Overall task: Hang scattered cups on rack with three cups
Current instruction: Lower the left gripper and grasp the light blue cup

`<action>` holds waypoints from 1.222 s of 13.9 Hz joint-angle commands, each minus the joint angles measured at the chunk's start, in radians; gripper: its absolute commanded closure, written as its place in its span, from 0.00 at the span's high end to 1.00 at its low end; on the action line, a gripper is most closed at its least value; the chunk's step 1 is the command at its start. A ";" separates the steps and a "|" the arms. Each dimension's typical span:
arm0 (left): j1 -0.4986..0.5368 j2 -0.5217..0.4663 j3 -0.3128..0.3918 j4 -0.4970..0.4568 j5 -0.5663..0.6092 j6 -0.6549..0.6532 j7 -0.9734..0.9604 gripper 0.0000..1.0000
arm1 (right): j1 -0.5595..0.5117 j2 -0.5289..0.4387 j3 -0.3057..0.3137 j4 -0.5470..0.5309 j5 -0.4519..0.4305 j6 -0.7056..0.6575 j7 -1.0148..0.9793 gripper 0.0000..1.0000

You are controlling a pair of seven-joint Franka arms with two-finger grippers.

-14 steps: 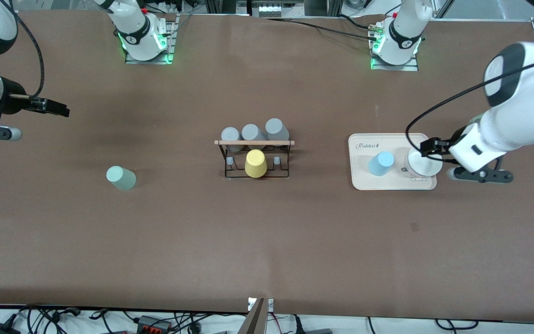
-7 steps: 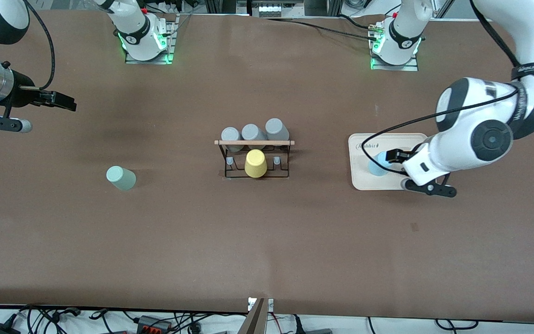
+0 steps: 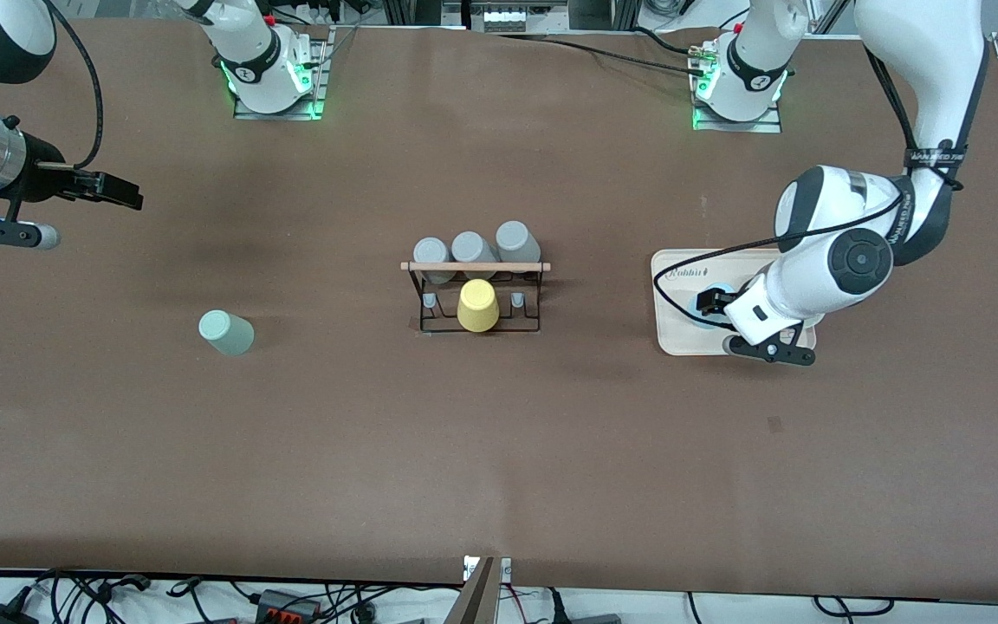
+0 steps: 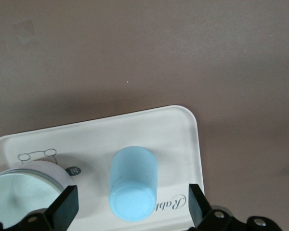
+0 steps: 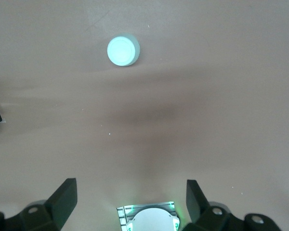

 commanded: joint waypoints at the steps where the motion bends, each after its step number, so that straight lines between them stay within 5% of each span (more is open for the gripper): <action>1: 0.001 -0.027 -0.004 -0.088 -0.016 0.060 -0.052 1.00 | 0.008 -0.014 0.000 -0.020 -0.006 0.014 -0.003 1.00; 15: 0.004 0.068 -0.004 -0.117 -0.016 0.059 -0.079 1.00 | 0.028 -0.024 0.003 -0.036 -0.005 0.089 -0.001 1.00; 17: 0.004 0.073 -0.004 -0.111 -0.015 0.059 -0.079 0.90 | 0.028 -0.024 0.003 -0.036 -0.005 0.091 -0.001 1.00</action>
